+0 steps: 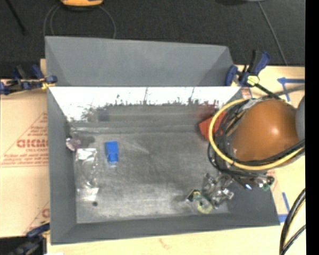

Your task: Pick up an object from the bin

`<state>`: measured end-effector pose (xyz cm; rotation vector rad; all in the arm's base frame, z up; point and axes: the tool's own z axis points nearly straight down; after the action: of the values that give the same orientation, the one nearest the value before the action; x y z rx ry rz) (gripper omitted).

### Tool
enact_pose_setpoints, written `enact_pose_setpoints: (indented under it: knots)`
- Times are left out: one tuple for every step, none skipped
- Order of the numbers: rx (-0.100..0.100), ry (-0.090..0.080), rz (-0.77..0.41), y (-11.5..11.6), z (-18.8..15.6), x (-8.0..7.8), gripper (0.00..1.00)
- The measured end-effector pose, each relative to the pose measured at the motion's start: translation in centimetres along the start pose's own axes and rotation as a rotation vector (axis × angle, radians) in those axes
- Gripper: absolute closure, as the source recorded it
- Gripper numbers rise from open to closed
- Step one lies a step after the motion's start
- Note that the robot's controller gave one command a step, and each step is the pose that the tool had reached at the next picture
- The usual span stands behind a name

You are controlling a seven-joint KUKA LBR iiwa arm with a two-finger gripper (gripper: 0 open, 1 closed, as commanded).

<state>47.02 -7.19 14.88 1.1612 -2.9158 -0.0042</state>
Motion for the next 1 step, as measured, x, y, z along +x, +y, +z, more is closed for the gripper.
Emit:
enact_pose_setpoints:
  knots:
    - [0.004, -0.003, -0.002, -0.09, -0.2, -0.1, 0.0]
